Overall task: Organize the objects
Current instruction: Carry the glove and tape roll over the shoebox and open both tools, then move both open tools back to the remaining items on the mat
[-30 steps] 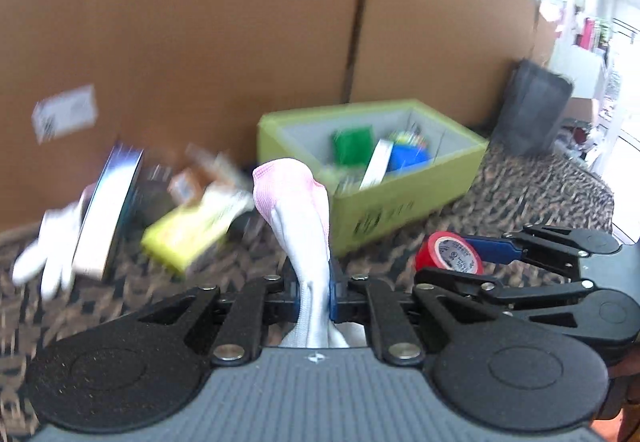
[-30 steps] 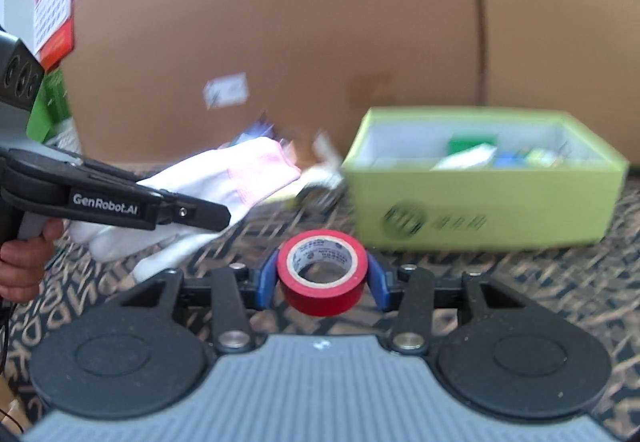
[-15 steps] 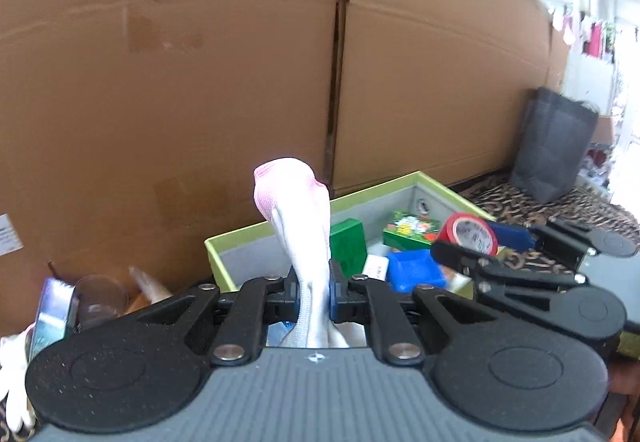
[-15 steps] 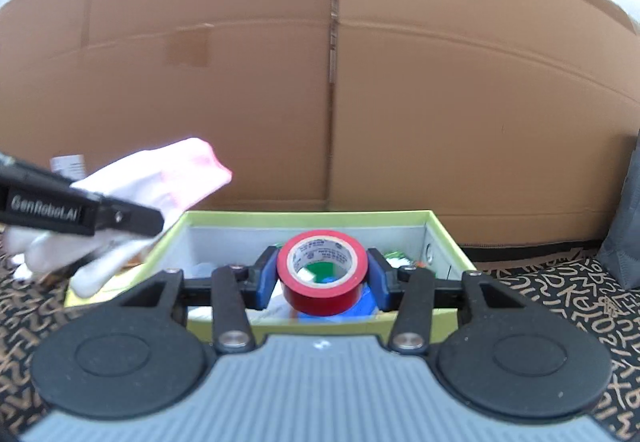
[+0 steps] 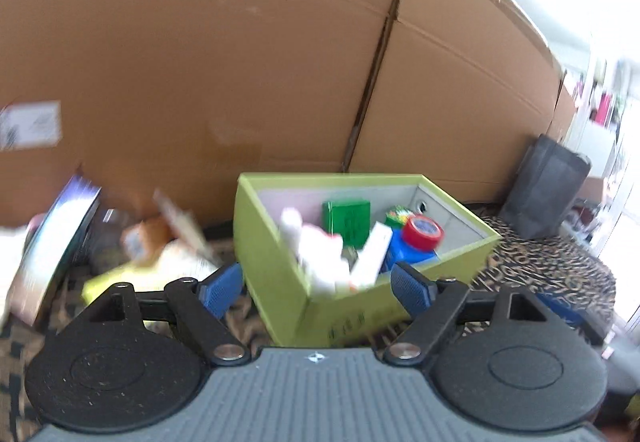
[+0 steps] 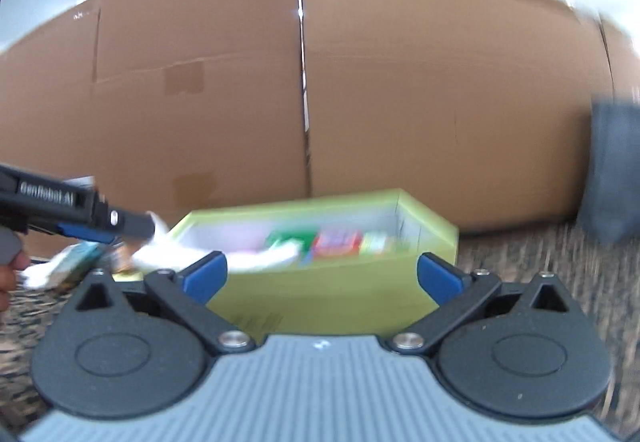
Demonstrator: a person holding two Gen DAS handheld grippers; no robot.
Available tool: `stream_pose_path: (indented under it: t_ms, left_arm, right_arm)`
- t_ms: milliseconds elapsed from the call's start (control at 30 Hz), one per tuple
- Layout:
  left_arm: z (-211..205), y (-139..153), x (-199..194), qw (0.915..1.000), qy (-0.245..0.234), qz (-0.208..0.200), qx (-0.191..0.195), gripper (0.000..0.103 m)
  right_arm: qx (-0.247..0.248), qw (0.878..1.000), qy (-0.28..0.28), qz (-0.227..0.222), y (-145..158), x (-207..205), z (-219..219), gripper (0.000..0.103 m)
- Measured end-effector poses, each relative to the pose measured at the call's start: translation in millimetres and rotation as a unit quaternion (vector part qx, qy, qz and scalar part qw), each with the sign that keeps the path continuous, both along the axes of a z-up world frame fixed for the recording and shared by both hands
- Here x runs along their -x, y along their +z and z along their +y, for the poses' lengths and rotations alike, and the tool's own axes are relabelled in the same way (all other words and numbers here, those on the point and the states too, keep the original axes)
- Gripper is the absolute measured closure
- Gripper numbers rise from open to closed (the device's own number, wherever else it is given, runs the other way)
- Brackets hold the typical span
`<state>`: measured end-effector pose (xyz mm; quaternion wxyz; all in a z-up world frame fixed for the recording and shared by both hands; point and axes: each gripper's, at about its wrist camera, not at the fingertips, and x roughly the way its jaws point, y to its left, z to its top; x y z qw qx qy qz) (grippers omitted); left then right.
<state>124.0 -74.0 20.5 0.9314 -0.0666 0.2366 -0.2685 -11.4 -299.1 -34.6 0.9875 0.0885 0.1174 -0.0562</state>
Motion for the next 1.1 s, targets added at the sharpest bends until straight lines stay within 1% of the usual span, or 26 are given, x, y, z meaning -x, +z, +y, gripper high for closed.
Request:
stream_pose_path:
  t_ms: [100,133,167,267,300,333,400,533,600,700,800,867,933,1100]
  left_arm:
    - [15,-7,30,0.9999,0.003,0.001,0.010,0.017]
    - [19,-11,38,0.9999,0.007,-0.001,0.008,0.016]
    - [22,-14,45,0.9999,0.009,-0.001,0.004,0.016]
    - [29,-23,55,0.9998,0.002,0.016,-0.006,0.016]
    - [31,-25,57,0.9997,-0.002,0.024,-0.007,0.016]
    - [33,-26,59,0.9994,-0.004,0.032,-0.009,0.016]
    - [36,-30,63,0.9991,-0.003,0.041,-0.012,0.016]
    - [37,-31,65,0.9988,0.002,0.044,-0.020,0.016]
    - [35,-30,66,0.9986,0.000,0.048,-0.024,0.016]
    - [37,-28,73,0.9985,-0.001,0.048,-0.027,0.016]
    - [48,-23,86,0.9991,0.012,0.030,-0.025,0.016]
    - [61,-21,95,0.9989,0.035,0.014,-0.029,0.016]
    - [74,-22,99,0.9975,0.061,0.006,-0.036,0.015]
    - [110,-28,94,0.9923,0.115,0.021,-0.042,0.015]
  right_arm:
    - [-0.058,0.998,0.003,0.025,-12,26,4,0.000]
    - [-0.068,0.997,0.004,0.026,-11,33,4,0.000]
    - [-0.071,0.997,0.005,0.024,-7,47,11,0.000]
    - [-0.045,0.999,-0.004,0.020,5,62,14,0.000]
    - [-0.036,0.999,-0.009,0.015,15,61,18,0.000]
    - [-0.029,0.999,-0.010,0.010,19,67,19,0.000]
    - [-0.023,1.000,-0.010,0.006,28,79,25,0.000]
    - [-0.006,1.000,-0.015,0.008,34,96,34,0.000]
    - [-0.002,1.000,-0.006,0.017,34,99,41,0.000]
    - [0.003,1.000,0.018,0.022,30,96,56,0.000]
    - [0.006,0.998,0.055,0.039,26,85,72,0.000]
    - [0.010,0.995,0.080,0.054,24,75,83,0.000]
    - [0.015,0.993,0.094,0.074,20,63,95,0.000]
    - [0.019,0.984,0.137,0.109,15,25,126,0.000]
